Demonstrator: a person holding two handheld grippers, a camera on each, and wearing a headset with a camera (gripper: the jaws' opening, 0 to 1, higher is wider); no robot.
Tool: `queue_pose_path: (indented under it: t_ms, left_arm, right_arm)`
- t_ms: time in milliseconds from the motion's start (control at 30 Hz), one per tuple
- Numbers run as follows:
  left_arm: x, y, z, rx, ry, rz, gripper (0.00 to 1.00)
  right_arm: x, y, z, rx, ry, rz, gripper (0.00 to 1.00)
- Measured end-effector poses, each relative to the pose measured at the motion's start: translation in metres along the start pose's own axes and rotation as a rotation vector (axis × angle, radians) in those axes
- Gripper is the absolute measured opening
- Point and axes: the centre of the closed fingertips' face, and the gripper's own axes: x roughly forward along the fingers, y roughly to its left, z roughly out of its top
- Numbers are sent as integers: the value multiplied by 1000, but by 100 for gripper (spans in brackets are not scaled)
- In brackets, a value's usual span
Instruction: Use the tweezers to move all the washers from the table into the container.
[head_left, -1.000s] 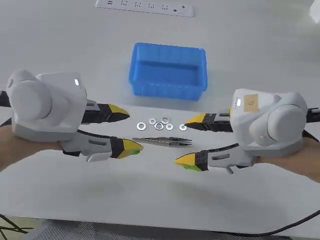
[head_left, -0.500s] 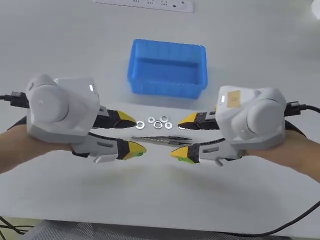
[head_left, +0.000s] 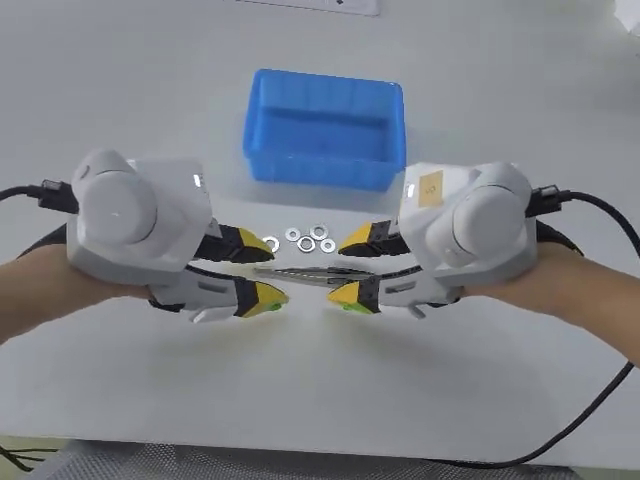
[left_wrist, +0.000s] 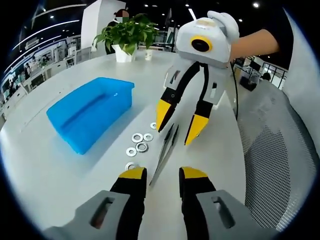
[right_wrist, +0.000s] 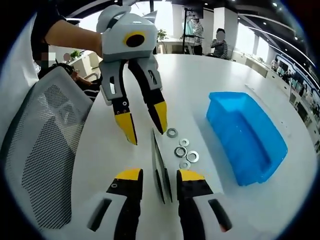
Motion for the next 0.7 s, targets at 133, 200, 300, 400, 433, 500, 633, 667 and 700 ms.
queue_pose_path:
  t_ms: [133, 200, 300, 400, 433, 500, 633, 667, 700]
  left_arm:
    - [2, 2, -1, 9, 3, -8, 26]
    - [2, 2, -1, 12, 10, -10, 25]
    - [2, 3, -1, 23, 18, -10, 22]
    - [2, 4, -1, 40, 30, -17, 20]
    - [2, 4, -1, 45, 33, -19, 20]
    - [2, 3, -2, 63, 45, -25, 20]
    - [4, 1, -1, 100, 62, -29, 19]
    - [4, 1, -1, 105, 63, -29, 19]
    - [5, 1, 0, 112, 65, -31, 19]
  right_arm:
    - [5, 1, -1, -16, 21, 15, 26]
    - [7, 2, -2, -22, 35, 22, 24]
    - [9, 1, -7, -38, 61, 19, 21]
    - [8, -1, -4, -37, 57, 16, 19]
    - [7, -2, -5, -39, 58, 14, 18]
    - [7, -4, -5, -47, 60, 5, 15]
    - [7, -4, -6, -68, 72, -5, 13]
    - [7, -4, -6, -77, 76, -9, 12]
    - [7, -3, -6, -93, 81, -7, 12]
